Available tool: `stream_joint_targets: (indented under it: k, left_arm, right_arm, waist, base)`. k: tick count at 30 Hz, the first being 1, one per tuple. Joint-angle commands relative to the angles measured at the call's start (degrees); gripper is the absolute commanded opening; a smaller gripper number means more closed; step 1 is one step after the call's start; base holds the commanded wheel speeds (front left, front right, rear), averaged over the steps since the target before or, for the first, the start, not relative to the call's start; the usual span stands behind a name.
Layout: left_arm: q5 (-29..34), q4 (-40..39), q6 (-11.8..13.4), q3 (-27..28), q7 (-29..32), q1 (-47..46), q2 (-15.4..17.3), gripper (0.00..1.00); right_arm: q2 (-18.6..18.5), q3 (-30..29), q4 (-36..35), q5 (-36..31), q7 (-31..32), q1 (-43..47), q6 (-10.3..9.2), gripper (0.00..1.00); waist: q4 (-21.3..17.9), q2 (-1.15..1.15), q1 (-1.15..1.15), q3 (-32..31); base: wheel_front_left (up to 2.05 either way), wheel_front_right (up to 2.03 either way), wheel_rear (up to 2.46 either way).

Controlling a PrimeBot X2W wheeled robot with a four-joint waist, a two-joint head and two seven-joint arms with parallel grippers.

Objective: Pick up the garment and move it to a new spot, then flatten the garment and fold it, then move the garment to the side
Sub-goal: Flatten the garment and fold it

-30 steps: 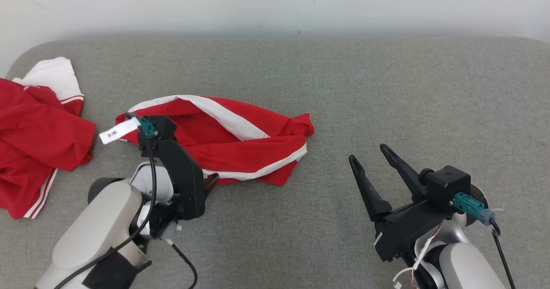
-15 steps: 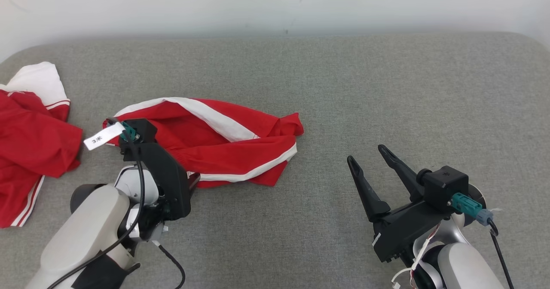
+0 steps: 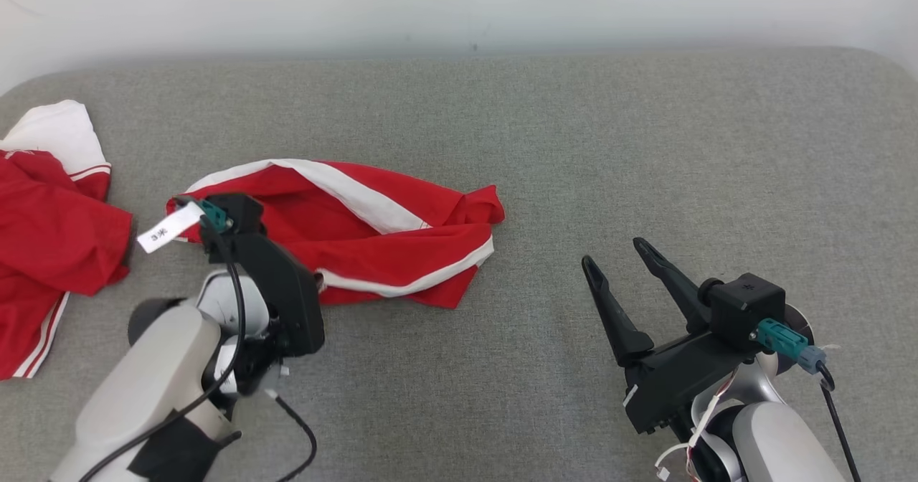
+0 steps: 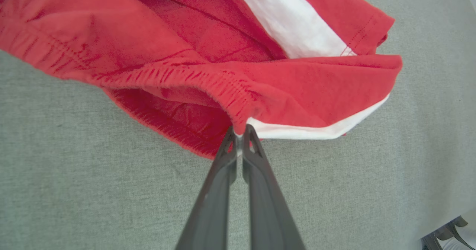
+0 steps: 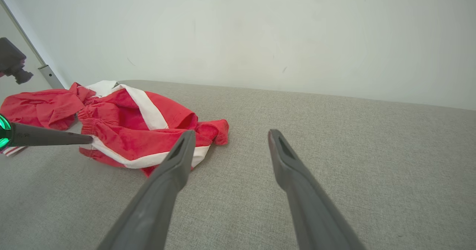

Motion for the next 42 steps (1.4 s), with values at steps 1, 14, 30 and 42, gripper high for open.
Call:
stream_joint_targets:
  k: [1,14,30,42]
  left_arm:
    - [0.3,0.1,0.1,0.3,-0.5,-0.9,0.2,0.0]
    - [2.0,-8.9,-1.6,2.1,-9.0,-5.6,-1.3,0.0]
    - [5.3,-22.4,-3.5,-0.4,-13.1,-12.0,-4.4,0.0]
    - [2.8,-18.1,-3.6,-0.4,-11.4,-8.4,-2.7,0.0]
  right_arm:
    - [-0.2,-0.2,0.1,0.1,-0.1,-0.3,0.0,1.0]
    - [-0.2,-0.3,0.4,0.5,-0.4,-0.3,0.0,1.0]
    - [-0.2,-0.3,0.8,1.0,-0.9,0.1,0.0,1.0]
    - [-0.2,-0.1,1.6,1.4,-1.5,-0.5,0.0,1.0]
  waist:
    - [0.1,-0.01,0.0,0.0]
    - [1.4,-0.01,0.0,-0.6]
    - [0.9,-0.01,0.0,-1.3]
    - [0.2,-0.01,0.0,-0.7]
  base:
    - [0.0,0.0,0.0]
    - [0.0,0.0,0.0]
    - [0.0,0.0,0.0]
    - [0.0,0.0,0.0]
